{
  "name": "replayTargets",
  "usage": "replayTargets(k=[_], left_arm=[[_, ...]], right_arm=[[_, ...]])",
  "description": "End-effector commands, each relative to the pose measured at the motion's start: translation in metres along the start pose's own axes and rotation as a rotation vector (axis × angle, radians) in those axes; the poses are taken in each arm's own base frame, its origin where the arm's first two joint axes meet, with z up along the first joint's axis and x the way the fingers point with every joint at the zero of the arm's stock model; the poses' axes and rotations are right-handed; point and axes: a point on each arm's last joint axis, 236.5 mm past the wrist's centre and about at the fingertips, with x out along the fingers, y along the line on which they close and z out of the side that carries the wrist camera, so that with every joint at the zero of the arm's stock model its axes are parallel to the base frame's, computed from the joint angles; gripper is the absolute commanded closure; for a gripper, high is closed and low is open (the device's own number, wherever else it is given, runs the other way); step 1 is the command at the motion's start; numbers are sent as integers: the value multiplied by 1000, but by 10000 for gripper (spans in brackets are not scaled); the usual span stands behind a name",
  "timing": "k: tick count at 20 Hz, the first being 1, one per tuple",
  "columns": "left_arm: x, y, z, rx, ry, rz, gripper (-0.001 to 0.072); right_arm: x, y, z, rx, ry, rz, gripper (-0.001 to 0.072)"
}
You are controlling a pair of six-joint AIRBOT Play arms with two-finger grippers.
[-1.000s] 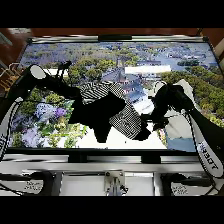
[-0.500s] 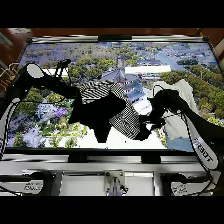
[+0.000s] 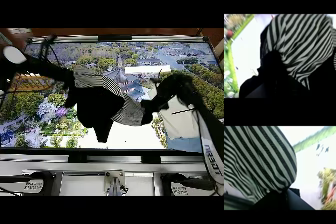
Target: Fold the shirts.
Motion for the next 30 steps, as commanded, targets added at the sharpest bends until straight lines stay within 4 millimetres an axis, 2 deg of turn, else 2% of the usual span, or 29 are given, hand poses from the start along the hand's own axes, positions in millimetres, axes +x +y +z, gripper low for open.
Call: replayTargets(k=[1,2,3,4,5,6,7,8,9,11,14,17,20,22,23,26,27,30], left_arm=[[-104,-9,92,127,-297,105,648],[-144,-19,117,165,-405,138,648],[-183,-27,135,192,-513,173,648],[-225,-35,149,208,-634,215,648],[-261,-41,157,218,-732,254,648],[-296,-45,159,221,-820,297,648],[-323,-46,156,218,-882,336,648],[-346,-44,150,213,-922,379,648],[-363,-40,142,207,-939,418,648],[-399,-27,130,122,-990,482,648],[-433,-2,114,-9,-1043,555,648],[-452,24,103,-91,-1067,617,648],[-458,51,95,-128,-1054,679,648],[-448,74,89,-170,-1009,691,648],[-437,86,85,-200,-970,682,648],[-395,113,69,-274,-826,636,647],[-381,119,63,-295,-780,618,648],[-345,129,54,-350,-701,552,648]], right_arm=[[-173,-2,99,-148,-595,-171,633],[-242,7,119,-162,-816,-190,633],[-319,21,128,-179,-1056,-192,633],[-386,35,126,-195,-1262,-182,633],[-447,49,113,-210,-1447,-163,633],[-493,59,95,-218,-1586,-142,633],[-525,66,79,-220,-1678,-124,633],[-546,70,63,-219,-1742,-108,633],[-557,72,52,-219,-1770,-102,633],[-566,71,39,-223,-1786,-120,633],[-569,70,36,-221,-1791,-123,633],[-570,68,36,-225,-1794,-147,633],[-574,54,36,-245,-1797,-284,633],[-573,43,36,-250,-1774,-374,632],[-568,37,37,-241,-1746,-401,633],[-535,25,51,-142,-1632,-334,632],[-520,30,60,-120,-1596,-262,633],[-475,66,96,-104,-1504,17,633]])
